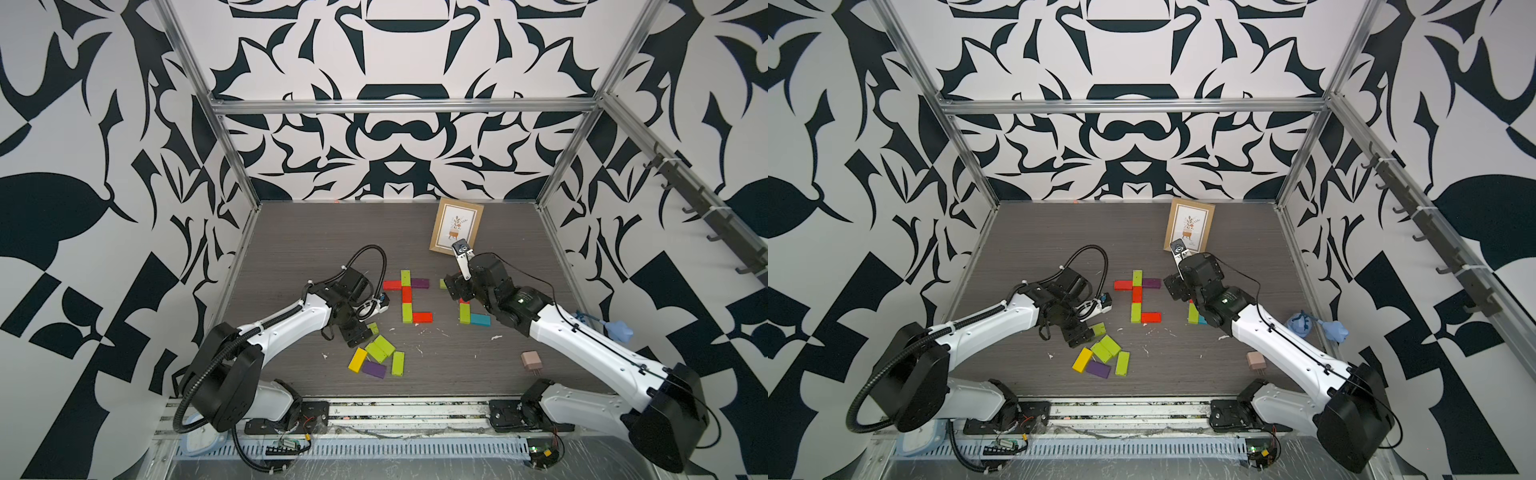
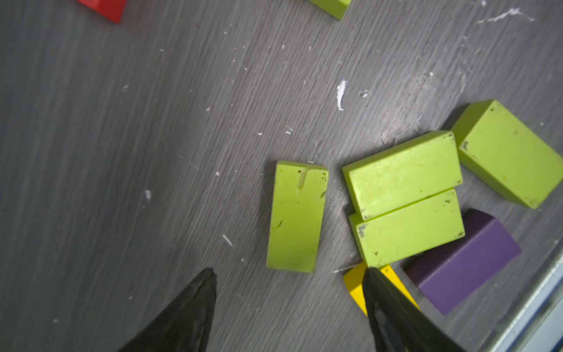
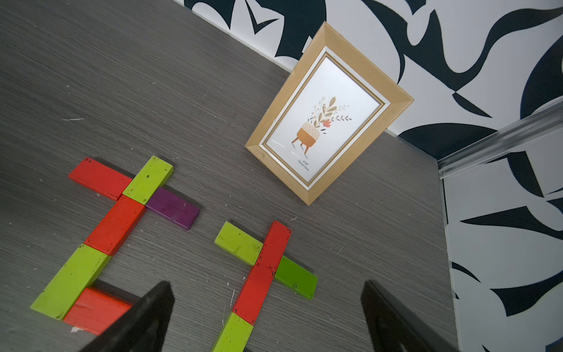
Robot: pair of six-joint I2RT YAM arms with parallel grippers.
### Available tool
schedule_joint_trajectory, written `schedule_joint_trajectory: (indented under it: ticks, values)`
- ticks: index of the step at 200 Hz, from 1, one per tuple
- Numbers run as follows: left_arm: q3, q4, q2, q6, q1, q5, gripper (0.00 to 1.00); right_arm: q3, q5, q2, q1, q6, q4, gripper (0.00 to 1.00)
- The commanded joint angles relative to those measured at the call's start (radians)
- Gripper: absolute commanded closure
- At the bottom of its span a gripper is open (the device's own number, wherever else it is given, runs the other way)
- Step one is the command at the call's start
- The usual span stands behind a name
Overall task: Assemble the letter t with building blocks
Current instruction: Pick up the building block from the center of the board.
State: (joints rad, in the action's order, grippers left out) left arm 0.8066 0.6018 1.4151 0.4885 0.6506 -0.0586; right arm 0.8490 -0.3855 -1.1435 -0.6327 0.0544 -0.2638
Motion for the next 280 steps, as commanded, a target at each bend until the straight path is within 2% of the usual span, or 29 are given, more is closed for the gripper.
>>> schedule_joint_trajectory:
  ticks: [1, 64, 127, 187, 218, 251, 280]
  values:
    - [0.005, -0.008, 0.033, 0.019, 0.019, 0.01, 0.24, 0.008, 0.019, 0.009, -0.001, -0.035, 0.028, 0.0]
    - [0.014, -0.05, 0.109, 0.019, 0.023, 0.061, 0.33, 0.017, 0.034, -0.022, -0.001, -0.045, 0.029, 0.01]
    - [0.035, -0.08, 0.181, 0.036, 0.023, 0.056, 0.38, 0.026, 0.048, -0.024, -0.001, -0.05, 0.021, 0.01]
    - [0.075, -0.044, 0.234, 0.023, 0.023, 0.051, 0.6, 0.021, 0.122, 0.004, -0.001, -0.066, 0.029, 0.01]
    - [0.094, -0.034, 0.221, -0.015, 0.022, 0.053, 0.67, 0.005, 0.165, 0.043, -0.001, -0.071, 0.042, 0.01]
    - [0.12, -0.036, 0.21, -0.115, 0.022, 0.073, 0.76, -0.013, 0.247, 0.065, -0.002, -0.074, 0.067, 0.01]
    - [0.111, -0.06, 0.17, -0.213, 0.011, 0.116, 0.79, -0.011, 0.287, 0.072, -0.001, -0.072, 0.077, 0.0]
